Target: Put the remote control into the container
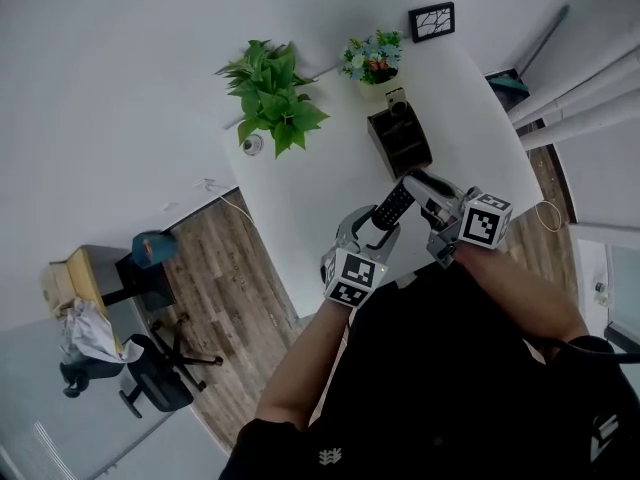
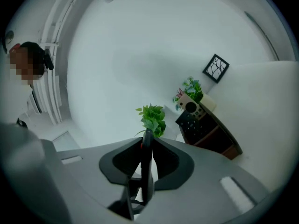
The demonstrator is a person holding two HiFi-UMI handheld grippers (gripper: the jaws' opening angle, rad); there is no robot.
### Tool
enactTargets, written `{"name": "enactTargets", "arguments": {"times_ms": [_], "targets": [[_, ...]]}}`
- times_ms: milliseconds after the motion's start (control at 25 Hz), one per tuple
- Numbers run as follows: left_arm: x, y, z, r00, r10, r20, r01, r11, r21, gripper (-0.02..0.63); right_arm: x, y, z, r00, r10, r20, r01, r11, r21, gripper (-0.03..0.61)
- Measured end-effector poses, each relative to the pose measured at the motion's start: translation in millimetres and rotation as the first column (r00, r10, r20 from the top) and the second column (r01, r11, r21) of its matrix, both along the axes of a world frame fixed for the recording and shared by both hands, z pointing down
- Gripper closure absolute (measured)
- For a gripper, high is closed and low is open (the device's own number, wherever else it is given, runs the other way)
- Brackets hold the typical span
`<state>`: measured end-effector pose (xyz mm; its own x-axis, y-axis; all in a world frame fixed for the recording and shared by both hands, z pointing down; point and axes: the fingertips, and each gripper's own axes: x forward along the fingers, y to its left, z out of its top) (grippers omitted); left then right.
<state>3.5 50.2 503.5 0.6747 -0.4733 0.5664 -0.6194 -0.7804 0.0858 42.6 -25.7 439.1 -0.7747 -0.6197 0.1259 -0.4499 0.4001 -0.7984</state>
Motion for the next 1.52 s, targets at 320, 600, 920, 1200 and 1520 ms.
{"name": "enactTargets", "arguments": {"times_ms": [320,600,920,1200,1520], "targets": [[-13.5,-24.7,-21.0,0.994,-0.096,-0.055,0.097,0.995,0.026,0.388,38.9,-29.8,-28.9,0.993,0.109,-0.048,-0.102,0.988,0.117,0.514],[-29.2,-60.7,-46.1,0.976,-0.185,-0.113,0.193,0.979,0.062,0.402,54.7,-46.9,-39.5,0.980,0.166,-0.112,-0.145,0.974,0.173,0.512],[-54.1,-90.8,-83.3,0.923,-0.328,-0.202,0.362,0.918,0.163,0.614,59.6,-59.6,-38.8,0.960,0.164,-0.228,-0.105,0.963,0.249,0.512],[-57.4,-107.8,-93.4,0.902,-0.376,-0.210,0.416,0.887,0.201,0.614,59.3,-68.7,-29.5,0.952,0.130,-0.276,-0.052,0.961,0.270,0.512],[-52.4,-116.7,-95.6,0.898,-0.387,-0.210,0.429,0.876,0.220,0.614,54.5,-78.1,-14.1,0.943,0.089,-0.320,0.004,0.961,0.277,0.512]]}}
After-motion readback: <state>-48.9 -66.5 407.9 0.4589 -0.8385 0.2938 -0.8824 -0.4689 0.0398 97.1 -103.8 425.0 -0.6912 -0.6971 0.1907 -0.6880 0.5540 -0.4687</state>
